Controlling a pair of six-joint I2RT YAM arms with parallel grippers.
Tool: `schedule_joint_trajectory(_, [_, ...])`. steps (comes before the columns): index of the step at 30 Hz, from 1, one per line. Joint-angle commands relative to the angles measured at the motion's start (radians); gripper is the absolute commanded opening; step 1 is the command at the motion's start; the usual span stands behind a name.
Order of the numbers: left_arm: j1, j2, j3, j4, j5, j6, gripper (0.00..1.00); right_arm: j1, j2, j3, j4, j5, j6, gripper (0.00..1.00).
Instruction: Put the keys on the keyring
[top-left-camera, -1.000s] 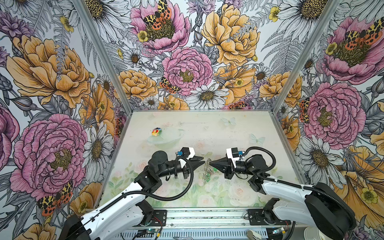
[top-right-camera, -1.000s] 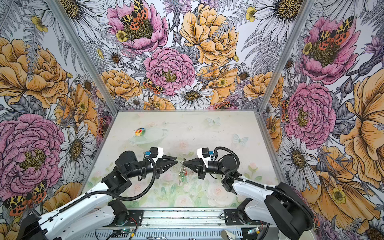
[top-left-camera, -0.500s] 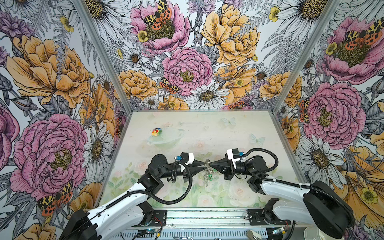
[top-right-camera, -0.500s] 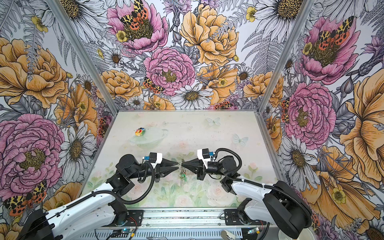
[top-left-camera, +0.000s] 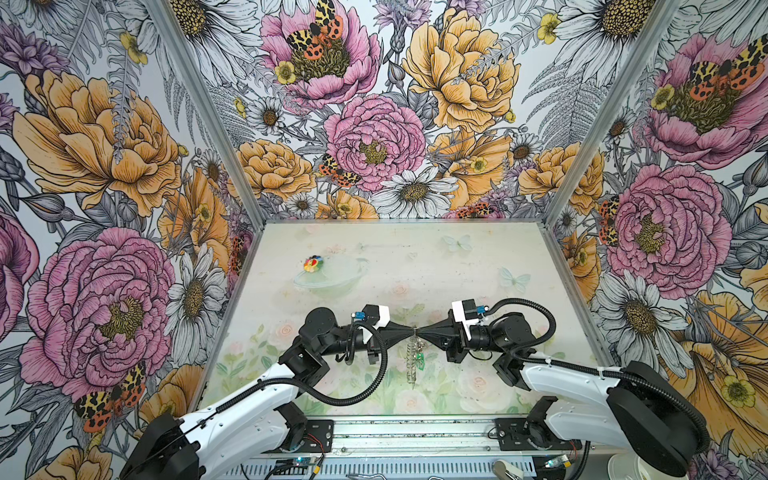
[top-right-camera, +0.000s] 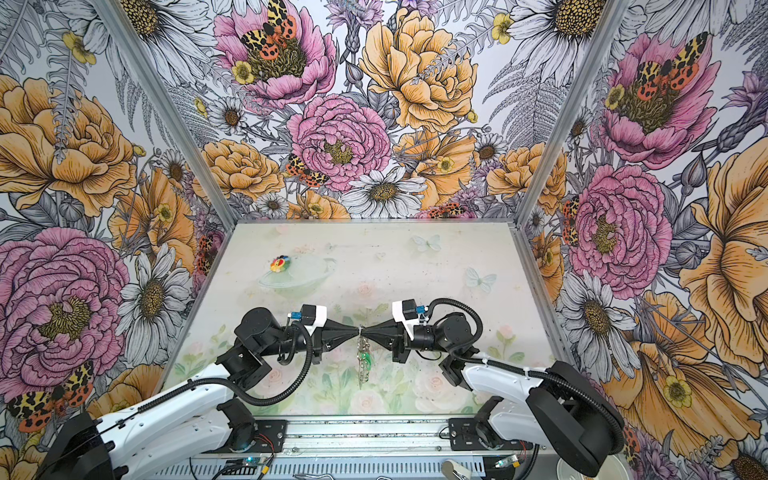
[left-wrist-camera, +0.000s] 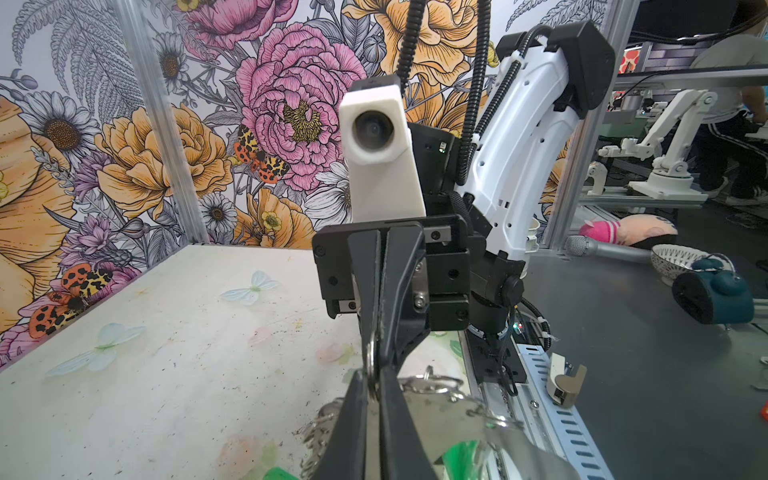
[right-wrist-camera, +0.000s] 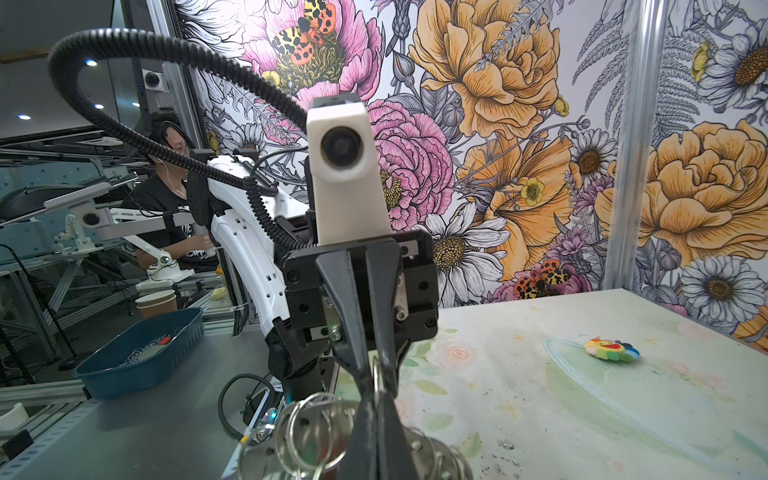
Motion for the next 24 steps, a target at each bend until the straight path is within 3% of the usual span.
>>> schedule_joint_trajectory(1, [-0.005, 0.014, 0.023, 0.009, 0.034, -0.008, 0.08, 0.010, 0.001, 0.035, 0.069, 0.019, -0.006, 0.00])
schedule_joint_trajectory(8, [-0.007, 0.018, 0.060, -0.053, -0.015, -0.011, 0.00, 0.007, 0.000, 0.020, 0.063, 0.036, -0.040, 0.00])
schedule_joint_trajectory(10, [-0.008, 0.009, 0.097, -0.158, -0.065, 0.015, 0.00, -0.014, -0.020, 0.007, 0.018, 0.038, -0.064, 0.08])
schedule_joint_trajectory(13, [-0.024, 0.001, 0.167, -0.346, -0.165, 0.069, 0.00, -0.058, -0.103, -0.003, -0.174, 0.047, -0.163, 0.20])
schedule_joint_trajectory(17, [-0.087, 0.031, 0.280, -0.593, -0.309, 0.168, 0.00, -0.084, -0.248, 0.041, -0.601, 0.100, -0.358, 0.24])
schedule_joint_trajectory(24, [-0.163, 0.156, 0.456, -0.885, -0.378, 0.282, 0.00, -0.093, -0.259, 0.057, -0.646, 0.087, -0.356, 0.24])
